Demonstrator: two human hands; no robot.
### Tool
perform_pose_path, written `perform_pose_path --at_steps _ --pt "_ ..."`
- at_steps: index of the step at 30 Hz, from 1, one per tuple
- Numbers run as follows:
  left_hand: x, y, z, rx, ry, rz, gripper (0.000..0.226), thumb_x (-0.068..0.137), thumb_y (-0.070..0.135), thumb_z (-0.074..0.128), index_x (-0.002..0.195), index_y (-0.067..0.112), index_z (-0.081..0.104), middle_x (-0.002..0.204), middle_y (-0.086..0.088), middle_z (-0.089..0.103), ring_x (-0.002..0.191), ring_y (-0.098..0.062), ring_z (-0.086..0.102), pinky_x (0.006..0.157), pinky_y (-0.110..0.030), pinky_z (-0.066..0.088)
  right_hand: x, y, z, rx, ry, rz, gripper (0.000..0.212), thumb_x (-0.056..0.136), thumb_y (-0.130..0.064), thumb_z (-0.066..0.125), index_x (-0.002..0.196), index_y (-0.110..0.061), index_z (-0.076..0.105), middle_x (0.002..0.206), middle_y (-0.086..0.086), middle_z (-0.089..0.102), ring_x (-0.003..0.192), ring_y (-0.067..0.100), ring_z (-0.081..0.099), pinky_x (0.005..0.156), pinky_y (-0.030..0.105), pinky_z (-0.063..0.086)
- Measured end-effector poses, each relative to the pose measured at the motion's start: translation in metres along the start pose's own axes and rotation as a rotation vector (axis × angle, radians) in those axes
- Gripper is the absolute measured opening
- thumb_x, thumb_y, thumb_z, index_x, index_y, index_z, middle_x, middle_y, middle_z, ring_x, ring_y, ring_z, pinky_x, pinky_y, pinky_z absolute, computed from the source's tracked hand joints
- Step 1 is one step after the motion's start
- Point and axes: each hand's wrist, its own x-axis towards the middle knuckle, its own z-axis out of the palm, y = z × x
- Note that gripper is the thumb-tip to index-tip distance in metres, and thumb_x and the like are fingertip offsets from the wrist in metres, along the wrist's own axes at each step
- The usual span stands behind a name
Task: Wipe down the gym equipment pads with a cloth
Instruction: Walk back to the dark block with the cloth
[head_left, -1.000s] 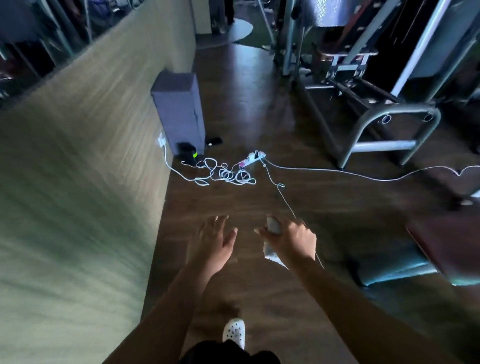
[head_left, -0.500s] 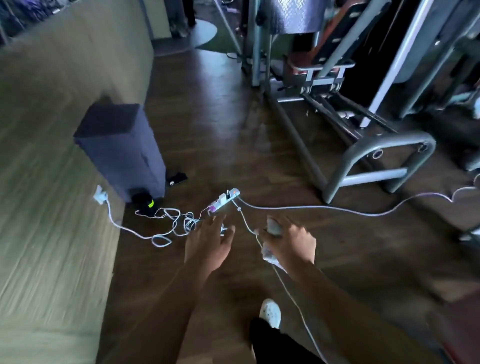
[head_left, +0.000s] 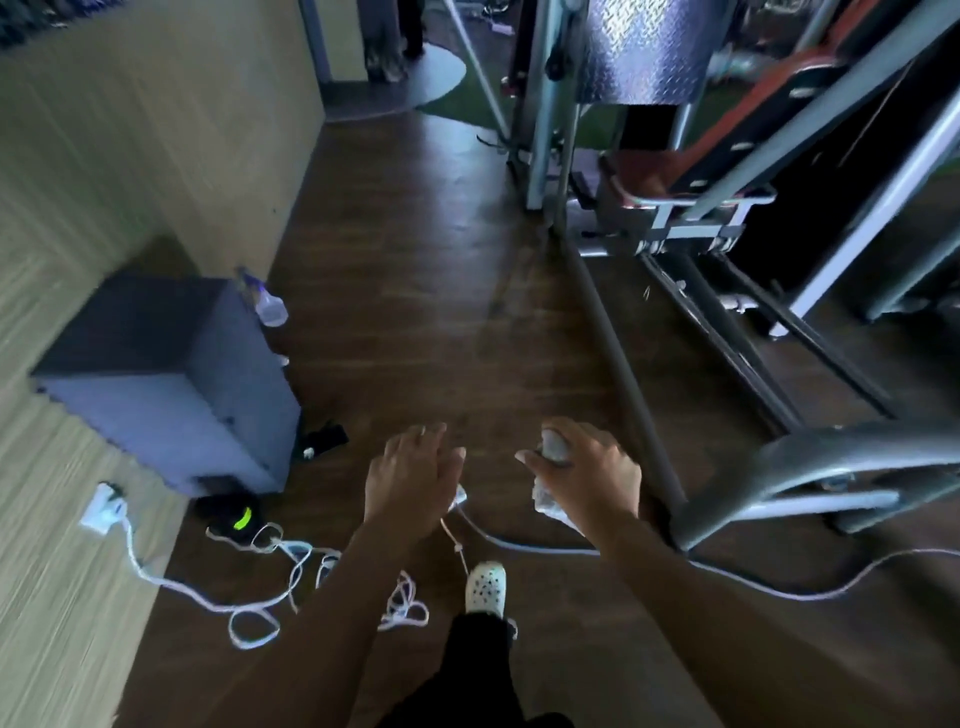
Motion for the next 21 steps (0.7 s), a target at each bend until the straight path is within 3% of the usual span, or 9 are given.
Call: perform_pose_path --at_steps 13,21 --pt "0.354 0.041 0.001 0.016 0.017 -0.075 0.047 0.095 0.047 0.041 0.136 0.023 0.045 0.137 0.000 0.050 0.125 -0.021 0.045 0.097 -0.039 0.040 0.369 0.003 0.061 -0.008 -0.058 -0.041 0.042 0.070 -0.063 0.067 0.105 -0.040 0.063 0.103 -0.014 0.065 0.097 0.016 0.061 0.072 0.031 0.049" --pt "0.539 0.040 0.015 0.001 0.132 -0.306 0.046 0.094 0.049 0.040 0.134 0.026 0.045 0.134 0.000 0.051 0.123 -0.022 0.048 0.096 -0.040 0.044 0.593 0.002 0.139 0.119 -0.206 -0.265 0.049 0.068 -0.071 0.057 0.102 -0.035 0.060 0.096 -0.013 0.066 0.088 0.014 0.062 0.076 0.039 0.053"
